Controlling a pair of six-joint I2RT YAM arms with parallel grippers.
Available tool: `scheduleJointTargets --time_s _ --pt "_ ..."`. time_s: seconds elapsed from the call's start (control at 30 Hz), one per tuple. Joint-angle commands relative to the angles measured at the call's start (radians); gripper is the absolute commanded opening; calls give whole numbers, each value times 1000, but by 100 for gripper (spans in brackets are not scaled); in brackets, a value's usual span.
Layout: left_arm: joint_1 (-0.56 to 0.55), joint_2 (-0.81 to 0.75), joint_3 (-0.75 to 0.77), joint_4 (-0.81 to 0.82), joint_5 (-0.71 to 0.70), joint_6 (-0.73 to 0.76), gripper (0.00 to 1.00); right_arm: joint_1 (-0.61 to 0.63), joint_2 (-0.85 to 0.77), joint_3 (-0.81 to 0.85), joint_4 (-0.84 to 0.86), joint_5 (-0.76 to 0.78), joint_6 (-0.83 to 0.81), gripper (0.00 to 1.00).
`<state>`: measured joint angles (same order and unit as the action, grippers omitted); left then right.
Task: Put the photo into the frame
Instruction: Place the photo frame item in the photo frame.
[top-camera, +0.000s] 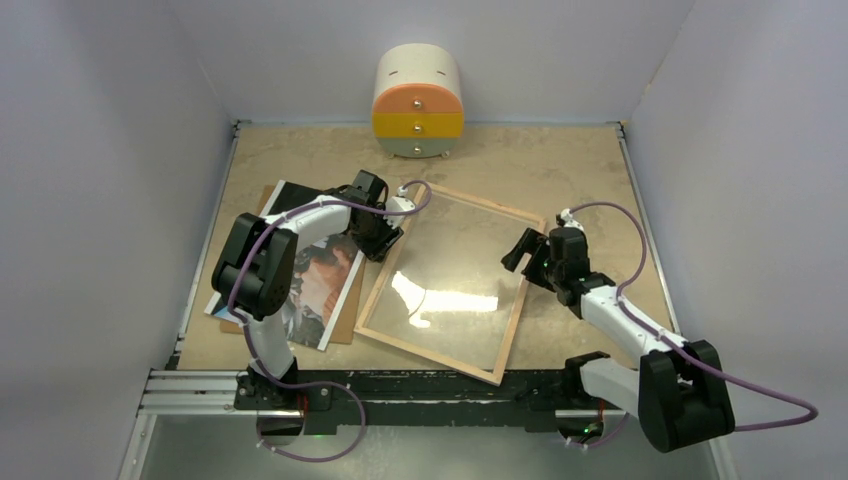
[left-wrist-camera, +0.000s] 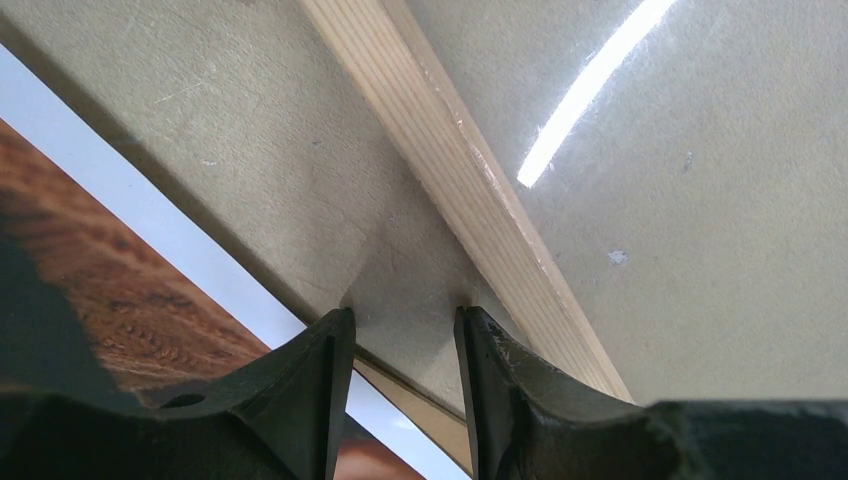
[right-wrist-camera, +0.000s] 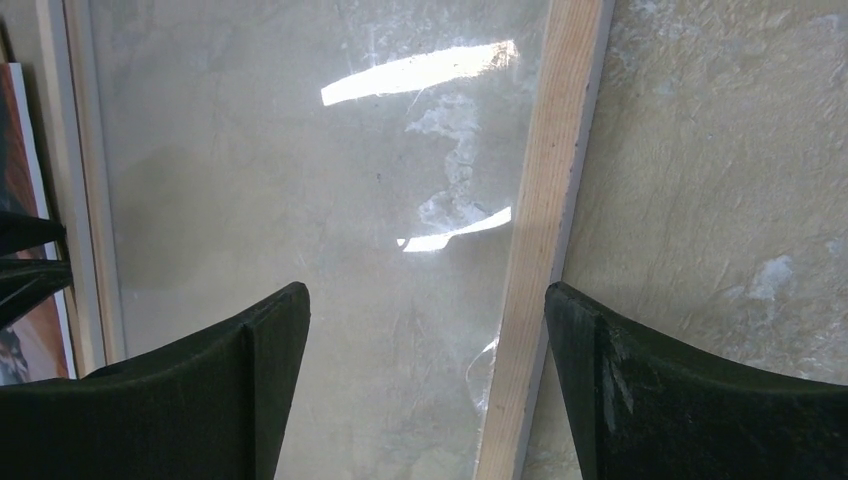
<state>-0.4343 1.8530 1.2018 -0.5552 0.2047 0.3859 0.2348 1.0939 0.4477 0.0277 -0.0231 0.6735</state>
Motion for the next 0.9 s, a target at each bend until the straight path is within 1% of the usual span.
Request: scheduleJointTargets --time_s 0.0,0.2,0.37,0.5,0.73,0.87 --pt "0 -9 1 21 0 13 45 3 27 -2 36 -34 23 88" --pt "1 -3 -4 26 1 14 44 3 31 -2 37 -42 27 86" --pt "0 -6 -7 25 1 15 43 1 -35 32 -37 15 8 86" --pt "0 -8 -13 29 4 15 42 0 -75 62 -79 14 2 86" --pt "-1 -6 -17 35 7 12 41 0 -22 37 -33 -53 32 84" --pt "-1 -8 -17 34 7 12 41 0 13 29 -6 -65 38 83"
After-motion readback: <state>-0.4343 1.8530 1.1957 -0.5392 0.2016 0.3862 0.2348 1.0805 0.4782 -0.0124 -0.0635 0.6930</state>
